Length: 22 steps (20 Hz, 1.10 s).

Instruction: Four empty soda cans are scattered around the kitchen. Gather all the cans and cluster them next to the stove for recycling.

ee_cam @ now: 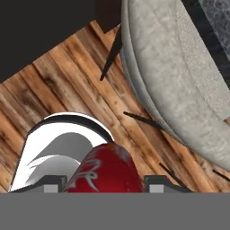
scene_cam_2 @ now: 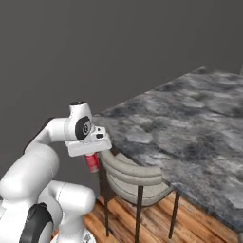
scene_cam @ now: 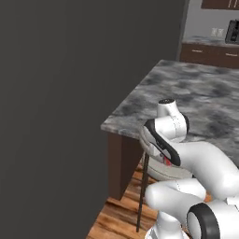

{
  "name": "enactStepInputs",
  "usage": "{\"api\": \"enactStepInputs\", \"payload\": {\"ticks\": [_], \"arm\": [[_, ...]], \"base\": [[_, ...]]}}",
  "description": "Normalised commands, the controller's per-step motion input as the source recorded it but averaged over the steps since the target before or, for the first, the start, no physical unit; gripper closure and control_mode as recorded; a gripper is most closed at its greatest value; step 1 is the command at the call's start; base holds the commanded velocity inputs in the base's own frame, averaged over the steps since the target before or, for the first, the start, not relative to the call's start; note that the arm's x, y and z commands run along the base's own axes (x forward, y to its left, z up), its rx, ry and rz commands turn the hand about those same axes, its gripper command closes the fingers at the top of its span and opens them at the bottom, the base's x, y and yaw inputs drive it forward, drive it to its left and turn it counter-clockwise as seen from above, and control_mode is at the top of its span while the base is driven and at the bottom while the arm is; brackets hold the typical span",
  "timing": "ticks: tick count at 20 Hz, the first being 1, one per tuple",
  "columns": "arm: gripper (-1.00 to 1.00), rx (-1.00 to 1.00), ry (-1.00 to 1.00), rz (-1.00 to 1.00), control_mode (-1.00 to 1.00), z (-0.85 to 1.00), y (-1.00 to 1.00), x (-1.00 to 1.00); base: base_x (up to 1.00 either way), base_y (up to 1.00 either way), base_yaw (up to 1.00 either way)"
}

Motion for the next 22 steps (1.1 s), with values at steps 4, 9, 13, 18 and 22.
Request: {"api": "enactStepInputs", "payload": {"ticks": [4, 9, 13, 18, 22], "arm": [[1.00, 0.00, 0.00, 0.00, 1.00, 0.00, 0.00, 0.00], [1.00, 0.00, 0.00, 0.00, 1.00, 0.00, 0.00, 0.00], [1.00, 0.00, 0.00, 0.00, 1.00, 0.00, 0.00, 0.00], [1.00, 0.00, 0.00, 0.00, 1.00, 0.00, 0.00, 0.00], [1.00, 0.00, 0.00, 0.00, 1.00, 0.00, 0.00, 0.00]], "base": [[-0.12, -0.06, -0.42], [-0.16, -0.10, -0.40], [-0.22, -0.27, -0.33], [-0.08, -0.20, -0.38], [-0.01, -0.13, -0.42]]}}
